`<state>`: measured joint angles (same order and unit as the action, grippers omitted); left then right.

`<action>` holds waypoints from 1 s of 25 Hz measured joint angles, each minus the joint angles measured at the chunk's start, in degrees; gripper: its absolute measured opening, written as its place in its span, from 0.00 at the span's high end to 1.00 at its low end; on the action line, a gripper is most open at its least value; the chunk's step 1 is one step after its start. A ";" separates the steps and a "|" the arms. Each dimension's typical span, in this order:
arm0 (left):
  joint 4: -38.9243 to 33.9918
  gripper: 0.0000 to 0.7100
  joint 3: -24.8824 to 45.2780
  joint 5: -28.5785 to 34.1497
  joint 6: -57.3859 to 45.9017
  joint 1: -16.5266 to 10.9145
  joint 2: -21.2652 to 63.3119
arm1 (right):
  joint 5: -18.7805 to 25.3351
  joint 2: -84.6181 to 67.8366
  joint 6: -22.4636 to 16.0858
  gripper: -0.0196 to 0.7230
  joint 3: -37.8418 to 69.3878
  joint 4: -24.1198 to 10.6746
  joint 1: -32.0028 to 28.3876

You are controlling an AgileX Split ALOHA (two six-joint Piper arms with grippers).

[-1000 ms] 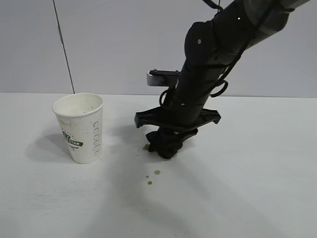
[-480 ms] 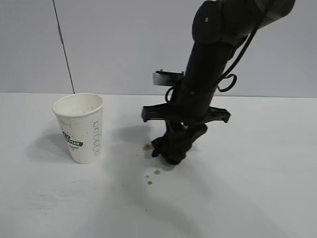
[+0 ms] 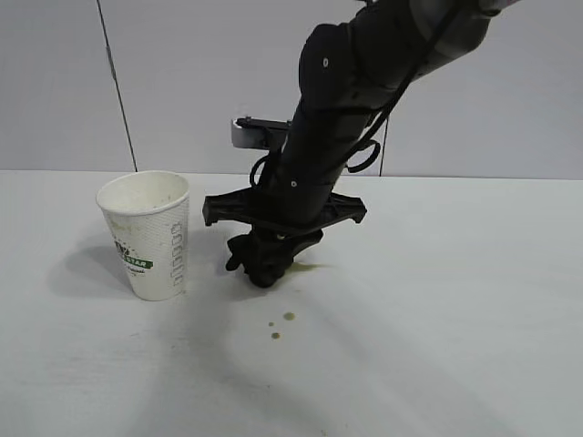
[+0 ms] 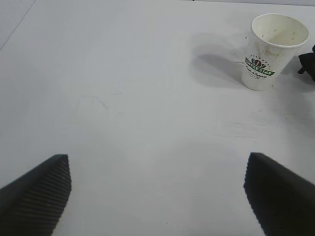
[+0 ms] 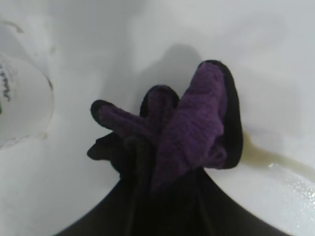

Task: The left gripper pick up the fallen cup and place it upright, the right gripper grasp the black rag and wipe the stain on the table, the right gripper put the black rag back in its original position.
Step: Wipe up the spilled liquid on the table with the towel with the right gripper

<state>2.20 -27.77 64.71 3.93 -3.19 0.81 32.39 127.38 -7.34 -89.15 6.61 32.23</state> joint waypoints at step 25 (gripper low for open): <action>0.00 0.03 0.00 0.00 0.00 0.00 0.00 | 11.91 0.01 -2.27 0.77 -1.27 -11.31 -10.30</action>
<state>2.20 -27.77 64.71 3.93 -3.19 0.81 44.31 127.38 -9.61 -90.42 -4.70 21.92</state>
